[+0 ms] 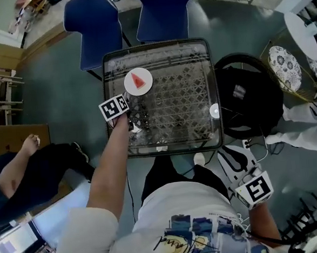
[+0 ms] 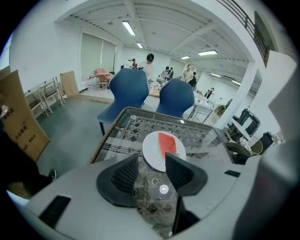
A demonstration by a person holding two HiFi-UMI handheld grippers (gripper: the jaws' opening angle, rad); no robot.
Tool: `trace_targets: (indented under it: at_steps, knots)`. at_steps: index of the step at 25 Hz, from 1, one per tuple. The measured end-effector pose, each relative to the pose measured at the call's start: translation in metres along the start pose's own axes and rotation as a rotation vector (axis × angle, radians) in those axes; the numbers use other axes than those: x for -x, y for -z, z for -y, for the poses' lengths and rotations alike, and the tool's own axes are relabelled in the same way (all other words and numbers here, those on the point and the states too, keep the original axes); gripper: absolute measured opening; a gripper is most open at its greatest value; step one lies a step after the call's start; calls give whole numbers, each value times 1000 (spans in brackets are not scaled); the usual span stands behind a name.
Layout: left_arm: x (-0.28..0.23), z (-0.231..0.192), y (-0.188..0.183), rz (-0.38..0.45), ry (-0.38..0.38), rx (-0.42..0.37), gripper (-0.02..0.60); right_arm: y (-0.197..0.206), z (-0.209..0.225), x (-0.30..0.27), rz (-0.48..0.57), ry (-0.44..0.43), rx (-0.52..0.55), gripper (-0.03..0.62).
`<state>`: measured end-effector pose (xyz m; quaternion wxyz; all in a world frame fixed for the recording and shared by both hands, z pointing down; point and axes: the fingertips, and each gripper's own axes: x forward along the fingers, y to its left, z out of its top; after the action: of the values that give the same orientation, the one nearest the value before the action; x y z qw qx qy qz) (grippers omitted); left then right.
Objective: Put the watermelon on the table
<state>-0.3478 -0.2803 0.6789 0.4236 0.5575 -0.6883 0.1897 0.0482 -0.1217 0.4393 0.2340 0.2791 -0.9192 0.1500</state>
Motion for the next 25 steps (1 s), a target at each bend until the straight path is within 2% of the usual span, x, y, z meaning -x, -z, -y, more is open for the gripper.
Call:
trace_targets:
  at_steps: [6,9,11,12,13,14,16,19,25]
  knots:
    - [92,28,51,85,37,97,181,15,19,49,42,-81,71,72]
    - [142,53,83,127,86,129,176,29,21,70,42,-131,90,72]
    - [173,73,104,142,137,147,135,36,21,76,45,-182,99,72]
    - [189,82,114,137,162,146,93,39,21,76,46,-214,110,72]
    - [203,91,125,123,189,135,31,42,18,75,44,-245,127,72]
    - [218,102,135,109,225,118,9,45,15,74,38,-271,150,72]
    - [250,127,149,106,327,85,9,50,6,75,20,-303,199,72]
    - [300,160,157,145,465,34,8,50,-7,77,24,-319,227,72]
    - [391,205,170,223,578,-200,8,45,-45,83,16,-338,254,71]
